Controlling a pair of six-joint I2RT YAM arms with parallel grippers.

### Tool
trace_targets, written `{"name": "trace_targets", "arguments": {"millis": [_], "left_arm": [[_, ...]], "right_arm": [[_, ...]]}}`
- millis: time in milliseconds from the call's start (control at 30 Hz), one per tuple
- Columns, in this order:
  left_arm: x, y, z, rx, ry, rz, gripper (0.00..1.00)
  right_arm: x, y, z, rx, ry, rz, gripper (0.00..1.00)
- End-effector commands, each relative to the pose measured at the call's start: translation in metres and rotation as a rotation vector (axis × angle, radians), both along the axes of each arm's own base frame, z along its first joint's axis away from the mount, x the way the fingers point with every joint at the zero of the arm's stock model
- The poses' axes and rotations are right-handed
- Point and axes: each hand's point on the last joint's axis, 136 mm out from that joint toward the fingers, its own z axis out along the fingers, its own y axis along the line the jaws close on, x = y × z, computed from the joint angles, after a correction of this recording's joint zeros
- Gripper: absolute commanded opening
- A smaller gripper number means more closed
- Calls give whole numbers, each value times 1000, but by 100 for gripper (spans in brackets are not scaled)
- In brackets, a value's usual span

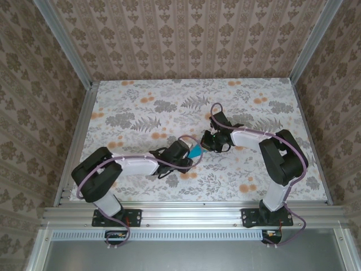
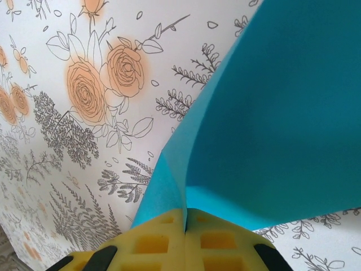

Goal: Fold a paper plane with a square sheet of paper (pick it up from the middle)
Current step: Fold the wing for the fifth time at the center of the table.

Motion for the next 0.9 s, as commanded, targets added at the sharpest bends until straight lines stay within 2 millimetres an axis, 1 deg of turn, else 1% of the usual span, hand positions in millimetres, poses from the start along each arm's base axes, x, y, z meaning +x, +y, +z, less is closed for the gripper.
{"name": "trace_targets", "arguments": {"millis": [0,67,167,233,300,433,600,667,733,867], "left_arm": [[-4,-2,20,-94,35,-18,45],[-1,-5,33,-170,54,-20,47],[10,-4,49,-272,81,0,50],[20,-1,53,-319,112,22,51],[28,-2,56,-381,154,27,51],[40,-7,44,-425,252,45,50],[43,-17,32,-469,328,47,48],[45,-16,27,-471,342,67,47],[46,-17,24,-482,351,75,45],[49,-19,19,-504,370,88,35]], "right_arm": [[-4,1,1,0,-10,53,3],[-5,3,4,11,-32,84,3],[-7,6,7,18,-57,140,3],[-9,9,9,30,-74,185,3],[-10,12,9,45,-87,231,3],[-12,14,9,74,-108,300,3],[-15,14,12,132,-121,328,3],[-18,15,13,150,-129,344,3],[-19,16,13,160,-133,353,3],[-22,15,11,163,-132,368,3]]}}
